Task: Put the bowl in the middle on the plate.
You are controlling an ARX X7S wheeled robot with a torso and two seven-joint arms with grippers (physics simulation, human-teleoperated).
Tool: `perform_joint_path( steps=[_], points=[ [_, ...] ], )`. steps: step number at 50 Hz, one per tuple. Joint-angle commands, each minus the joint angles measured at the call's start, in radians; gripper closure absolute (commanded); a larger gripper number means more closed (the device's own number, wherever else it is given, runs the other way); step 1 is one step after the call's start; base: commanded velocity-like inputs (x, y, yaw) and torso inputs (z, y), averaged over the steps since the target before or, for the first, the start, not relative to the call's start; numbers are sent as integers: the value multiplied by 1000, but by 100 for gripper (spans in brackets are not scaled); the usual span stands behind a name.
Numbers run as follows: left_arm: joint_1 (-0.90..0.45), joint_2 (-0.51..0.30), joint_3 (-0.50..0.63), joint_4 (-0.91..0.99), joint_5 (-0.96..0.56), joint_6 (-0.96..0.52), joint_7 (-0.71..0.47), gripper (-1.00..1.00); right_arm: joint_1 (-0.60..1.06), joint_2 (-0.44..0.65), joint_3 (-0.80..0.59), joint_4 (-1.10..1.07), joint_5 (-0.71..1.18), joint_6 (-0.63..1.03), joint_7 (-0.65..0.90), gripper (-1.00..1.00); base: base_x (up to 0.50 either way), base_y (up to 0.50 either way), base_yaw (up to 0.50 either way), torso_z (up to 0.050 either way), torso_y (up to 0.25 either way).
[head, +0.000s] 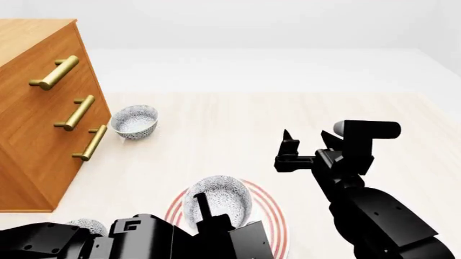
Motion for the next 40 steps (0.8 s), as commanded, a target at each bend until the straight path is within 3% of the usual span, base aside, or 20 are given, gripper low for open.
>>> perform_joint_path(
  steps=[1, 19, 26, 30, 34, 40],
  points=[
    [-8, 0, 0, 2, 22, -2, -2, -100, 0, 3, -2, 3, 5, -4, 4, -100, 0, 0, 0, 0, 10],
    [-29, -8, -25, 38, -15, -14, -14, -100, -1, 8, -7, 1, 13, -7, 10, -100, 0, 0, 0, 0, 0],
    [-123, -45, -162, 162, -311, -130, -111, -100, 3, 10, -7, -4, 22, 1, 16, -100, 0, 0, 0, 0, 0],
    [-224, -76, -237, 197, -601, -154, -270, -100, 10, 8, -10, -7, 26, 5, 18, -100, 0, 0, 0, 0, 0],
    [-281, -96, -258, 227, -705, -145, -318, -100, 15, 9, -13, -10, 31, 11, 21, -100, 0, 0, 0, 0, 0],
    [-296, -109, -281, 234, -718, -127, -300, -100, 19, 11, -14, -15, 36, 14, 25, -100, 0, 0, 0, 0, 0]
  ],
)
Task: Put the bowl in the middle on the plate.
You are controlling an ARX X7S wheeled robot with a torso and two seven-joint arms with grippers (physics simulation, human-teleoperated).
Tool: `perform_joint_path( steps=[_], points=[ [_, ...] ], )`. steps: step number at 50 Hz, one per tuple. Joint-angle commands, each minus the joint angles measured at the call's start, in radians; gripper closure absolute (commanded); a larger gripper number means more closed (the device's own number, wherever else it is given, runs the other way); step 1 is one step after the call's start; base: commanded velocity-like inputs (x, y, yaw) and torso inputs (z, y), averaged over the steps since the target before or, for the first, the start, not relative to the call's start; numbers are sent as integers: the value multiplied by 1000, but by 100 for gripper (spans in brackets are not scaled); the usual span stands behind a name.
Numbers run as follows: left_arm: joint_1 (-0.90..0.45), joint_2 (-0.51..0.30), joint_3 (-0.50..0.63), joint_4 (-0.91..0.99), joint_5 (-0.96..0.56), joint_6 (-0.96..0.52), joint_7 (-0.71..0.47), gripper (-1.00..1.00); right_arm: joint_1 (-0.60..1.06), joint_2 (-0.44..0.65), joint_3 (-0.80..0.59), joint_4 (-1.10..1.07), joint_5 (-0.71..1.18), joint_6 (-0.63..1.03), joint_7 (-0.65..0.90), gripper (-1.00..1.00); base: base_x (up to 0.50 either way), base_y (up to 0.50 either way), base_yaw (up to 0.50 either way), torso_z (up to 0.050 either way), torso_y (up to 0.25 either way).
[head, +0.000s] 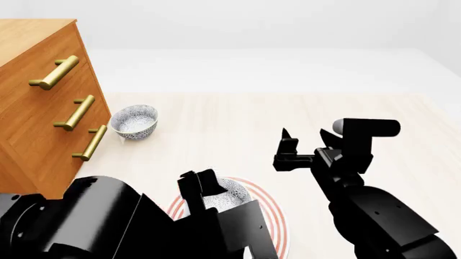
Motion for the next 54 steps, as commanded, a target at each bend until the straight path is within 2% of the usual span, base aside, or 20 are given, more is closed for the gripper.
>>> perform_joint_path(
  steps=[1, 7, 8, 12, 13, 14, 17, 24, 25, 27, 28, 31, 36, 37, 40, 42, 50, 54],
  points=[
    [-81, -42, -89, 62, -195, -4, -62, -100, 10, 3, -4, -8, 11, 9, 8, -100, 0, 0, 0, 0, 0],
    [-88, -129, -223, 72, -195, 85, 69, -100, 12, 6, -4, -10, 10, 6, 12, -100, 0, 0, 0, 0, 0],
    [-91, -170, -282, 49, -241, 136, 112, -100, 11, 8, -4, -11, 10, 5, 14, -100, 0, 0, 0, 0, 0],
    [-60, -276, -442, 10, -232, 281, 212, -100, 18, 12, -7, -16, 7, 6, 21, -100, 0, 0, 0, 0, 0],
    [-60, -277, -443, 10, -231, 281, 214, -100, 18, 12, -8, -16, 7, 6, 22, -100, 0, 0, 0, 0, 0],
    [-42, -312, -499, -38, -267, 349, 225, -100, 27, 13, -10, -19, 3, 5, 26, -100, 0, 0, 0, 0, 0],
    [3, -332, -548, -73, -152, 437, 187, -100, 38, 19, -16, -25, -5, 4, 33, -100, 0, 0, 0, 0, 0],
    [70, -355, -620, -202, -150, 567, 130, -100, 63, 31, 18, -58, 24, 31, 46, -100, 0, 0, 0, 0, 0],
    [104, -351, -631, -207, -63, 623, 87, -100, 60, 40, 4, -72, 3, 20, 54, -100, 0, 0, 0, 0, 0],
    [133, -346, -638, -228, -65, 649, 84, -100, 64, 51, -10, -85, -10, 15, 57, -100, 0, 0, 0, 0, 0],
    [159, -342, -643, -219, 16, 692, 60, -100, 63, 60, -27, -93, -32, 6, 64, -100, 0, 0, 0, 0, 0],
    [204, -329, -644, -215, 112, 753, 65, -100, 57, 87, -62, -118, -81, -26, 73, -100, 0, 0, 0, 0, 0],
    [216, -310, -629, -199, 218, 781, 12, -100, 60, 145, -113, -223, -146, -72, 74, -100, 0, 0, 0, 0, 0],
    [210, -307, -626, -198, 204, 769, 1, -100, 69, 151, -113, -249, -146, -59, 82, -100, 0, 0, 0, 0, 0],
    [206, -303, -611, -148, 295, 778, -50, -100, 112, 181, -151, -322, -176, -13, 108, -100, 0, 0, 0, 0, 0],
    [196, -299, -616, -131, 279, 770, -75, -100, 142, 197, -169, -364, -174, 5, 101, -100, 0, 0, 0, 0, 0],
    [159, -287, -616, -47, 406, 782, -173, -100, 246, 226, -201, -482, -213, 101, 163, -100, 0, 0, 0, 0, 0],
    [159, -292, -645, -19, 371, 798, -196, -100, 261, 240, -222, -512, -222, 97, 162, -100, 0, 0, 0, 0, 0]
  ],
)
